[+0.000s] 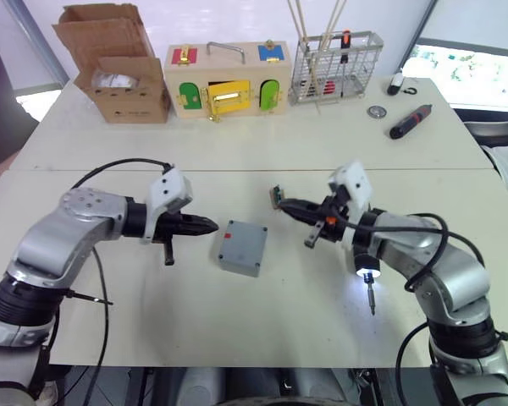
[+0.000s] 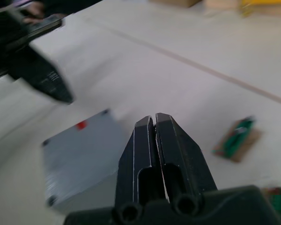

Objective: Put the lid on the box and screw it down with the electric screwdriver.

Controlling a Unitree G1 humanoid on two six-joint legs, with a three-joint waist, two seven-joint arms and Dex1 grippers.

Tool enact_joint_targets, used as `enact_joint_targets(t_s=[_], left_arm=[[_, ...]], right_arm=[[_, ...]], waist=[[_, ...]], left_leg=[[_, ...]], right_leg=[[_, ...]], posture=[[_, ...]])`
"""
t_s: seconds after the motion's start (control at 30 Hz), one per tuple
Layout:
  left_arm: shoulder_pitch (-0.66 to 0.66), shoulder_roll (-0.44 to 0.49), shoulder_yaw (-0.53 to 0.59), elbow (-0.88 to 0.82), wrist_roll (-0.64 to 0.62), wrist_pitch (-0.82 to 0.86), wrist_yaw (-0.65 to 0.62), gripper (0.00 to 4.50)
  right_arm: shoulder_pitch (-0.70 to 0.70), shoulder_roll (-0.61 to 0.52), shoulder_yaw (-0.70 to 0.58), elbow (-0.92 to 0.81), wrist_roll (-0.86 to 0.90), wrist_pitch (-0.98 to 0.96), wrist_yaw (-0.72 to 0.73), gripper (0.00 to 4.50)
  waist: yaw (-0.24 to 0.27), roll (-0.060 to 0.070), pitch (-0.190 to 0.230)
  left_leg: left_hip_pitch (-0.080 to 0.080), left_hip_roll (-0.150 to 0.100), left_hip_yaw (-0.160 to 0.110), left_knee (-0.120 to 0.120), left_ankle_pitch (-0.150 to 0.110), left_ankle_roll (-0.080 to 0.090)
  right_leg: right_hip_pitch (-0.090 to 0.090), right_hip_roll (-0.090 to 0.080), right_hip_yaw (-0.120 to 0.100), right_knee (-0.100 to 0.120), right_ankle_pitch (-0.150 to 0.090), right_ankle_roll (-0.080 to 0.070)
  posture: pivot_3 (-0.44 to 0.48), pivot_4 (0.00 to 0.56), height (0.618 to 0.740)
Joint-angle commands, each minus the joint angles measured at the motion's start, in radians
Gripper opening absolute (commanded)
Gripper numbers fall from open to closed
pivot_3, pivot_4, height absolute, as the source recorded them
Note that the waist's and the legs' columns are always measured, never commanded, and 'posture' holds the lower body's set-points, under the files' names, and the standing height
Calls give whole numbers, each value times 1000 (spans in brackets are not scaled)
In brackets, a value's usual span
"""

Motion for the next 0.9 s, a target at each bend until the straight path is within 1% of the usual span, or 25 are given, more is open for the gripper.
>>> enact_joint_targets(t_s=[0.03,0.3,0.63,0.9], left_arm=[[0,17,33,-7,0,-25,-21,0],[20,13,39,-30,-12,-12,-7,0],[22,6,38,-27,-12,-10,9,0],[21,2,33,-22,-8,-15,14,0]], right_arm=[[1,2,29,-34,6,-28,8,13],[7,-1,87,4,-29,-78,8,13],[1,8,98,54,-48,-117,11,13],[8,-1,112,62,-56,-125,18,13]], waist=[[1,0,0],[0,0,0],[0,0,0],[0,0,0]], left_leg=[[0,0,0,0,0,0],[0,0,0,0,0,0],[0,0,0,0,0,0],[0,0,0,0,0,0]], right_leg=[[0,0,0,0,0,0],[0,0,0,0,0,0],[0,0,0,0,0,0],[0,0,0,0,0,0]], posture=[[0,150,740],[0,150,740],[0,150,740],[0,150,740]])
